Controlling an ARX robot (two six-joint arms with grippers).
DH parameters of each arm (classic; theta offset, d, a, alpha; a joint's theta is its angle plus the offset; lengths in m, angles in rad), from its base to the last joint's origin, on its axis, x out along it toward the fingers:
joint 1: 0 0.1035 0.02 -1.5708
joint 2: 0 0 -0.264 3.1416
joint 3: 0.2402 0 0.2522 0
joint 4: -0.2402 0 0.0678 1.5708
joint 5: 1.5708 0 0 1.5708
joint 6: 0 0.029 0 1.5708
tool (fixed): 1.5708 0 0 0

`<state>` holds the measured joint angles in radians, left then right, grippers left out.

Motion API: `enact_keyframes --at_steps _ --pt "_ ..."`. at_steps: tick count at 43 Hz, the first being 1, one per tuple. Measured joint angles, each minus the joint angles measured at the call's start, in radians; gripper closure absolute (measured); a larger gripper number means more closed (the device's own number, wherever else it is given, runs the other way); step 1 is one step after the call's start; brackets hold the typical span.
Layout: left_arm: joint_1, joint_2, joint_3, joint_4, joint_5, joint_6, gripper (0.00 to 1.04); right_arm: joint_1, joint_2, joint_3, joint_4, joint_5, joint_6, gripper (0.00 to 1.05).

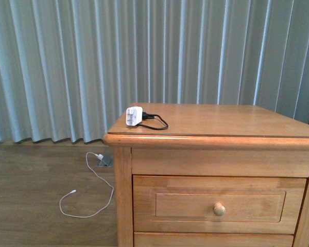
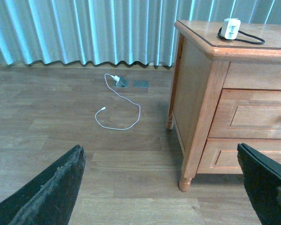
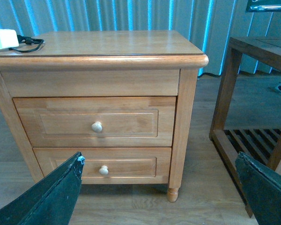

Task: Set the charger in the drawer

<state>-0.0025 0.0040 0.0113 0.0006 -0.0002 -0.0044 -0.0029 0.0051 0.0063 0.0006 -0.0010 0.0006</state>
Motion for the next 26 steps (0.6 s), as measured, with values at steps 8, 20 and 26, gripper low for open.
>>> enact_keyframes --at_steps 8,20,26 --pt "0.000 0.000 0.000 0.000 0.000 0.000 0.06 0.000 0.000 0.000 0.000 0.000 0.000 0.08" --pt "0.000 0.000 0.000 0.000 0.000 0.000 0.06 0.053 0.055 0.001 -0.001 0.076 -0.005 0.08" --pt "0.000 0.000 0.000 0.000 0.000 0.000 0.06 0.166 0.300 0.032 0.161 0.145 -0.029 0.08"
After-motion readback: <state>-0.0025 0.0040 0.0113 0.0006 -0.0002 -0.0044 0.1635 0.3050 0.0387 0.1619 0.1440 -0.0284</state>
